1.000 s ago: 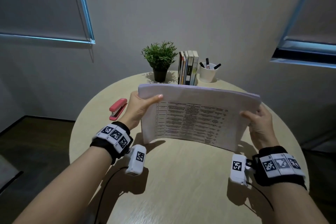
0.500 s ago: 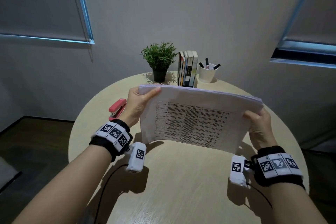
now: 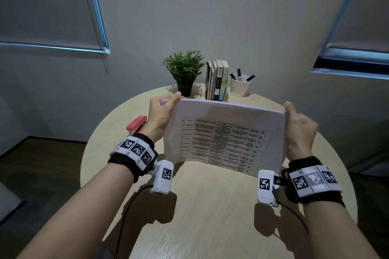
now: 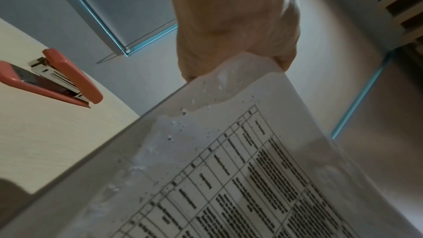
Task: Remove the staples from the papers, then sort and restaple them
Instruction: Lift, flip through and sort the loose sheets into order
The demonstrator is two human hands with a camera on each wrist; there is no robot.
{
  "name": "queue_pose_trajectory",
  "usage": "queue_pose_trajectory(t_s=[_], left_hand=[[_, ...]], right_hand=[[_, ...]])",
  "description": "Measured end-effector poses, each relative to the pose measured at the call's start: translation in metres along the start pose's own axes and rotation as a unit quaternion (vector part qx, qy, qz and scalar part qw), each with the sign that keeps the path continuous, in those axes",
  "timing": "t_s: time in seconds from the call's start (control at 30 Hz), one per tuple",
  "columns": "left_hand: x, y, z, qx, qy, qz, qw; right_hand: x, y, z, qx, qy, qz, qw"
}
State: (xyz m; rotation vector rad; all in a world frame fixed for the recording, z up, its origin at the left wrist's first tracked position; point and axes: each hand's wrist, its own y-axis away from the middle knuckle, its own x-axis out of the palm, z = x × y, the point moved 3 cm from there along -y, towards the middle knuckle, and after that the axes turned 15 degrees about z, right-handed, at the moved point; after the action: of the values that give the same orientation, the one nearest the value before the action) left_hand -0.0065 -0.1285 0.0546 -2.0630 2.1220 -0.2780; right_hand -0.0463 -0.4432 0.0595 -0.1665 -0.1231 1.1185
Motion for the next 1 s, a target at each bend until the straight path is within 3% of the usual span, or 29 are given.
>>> queue_pose_trajectory(t_s=[0.43, 0.63, 0.77, 1.0], left_hand=[[-0.001, -0.007, -0.001, -0.004, 0.001, 0.046, 0.999], [0.001, 0.009, 0.024, -0.017, 0.044, 0.105, 0.993], [0.004, 0.017, 0.046, -0.033, 0.039, 0.107, 0.993], [0.007, 0.022, 0.071, -0.069, 0.023, 0.113, 0.991]], right_hand=[[-0.003, -0.001, 0.002, 0.016, -0.015, 0.002, 1.000], [-0.004, 0.015, -0.007, -0.020, -0.023, 0.103, 0.994], [-0.008, 0.025, -0.030, 0.049, 0.035, 0.149, 0.987], [-0.003, 0.043, -0.055, 0.155, -0.051, 0.189, 0.968]])
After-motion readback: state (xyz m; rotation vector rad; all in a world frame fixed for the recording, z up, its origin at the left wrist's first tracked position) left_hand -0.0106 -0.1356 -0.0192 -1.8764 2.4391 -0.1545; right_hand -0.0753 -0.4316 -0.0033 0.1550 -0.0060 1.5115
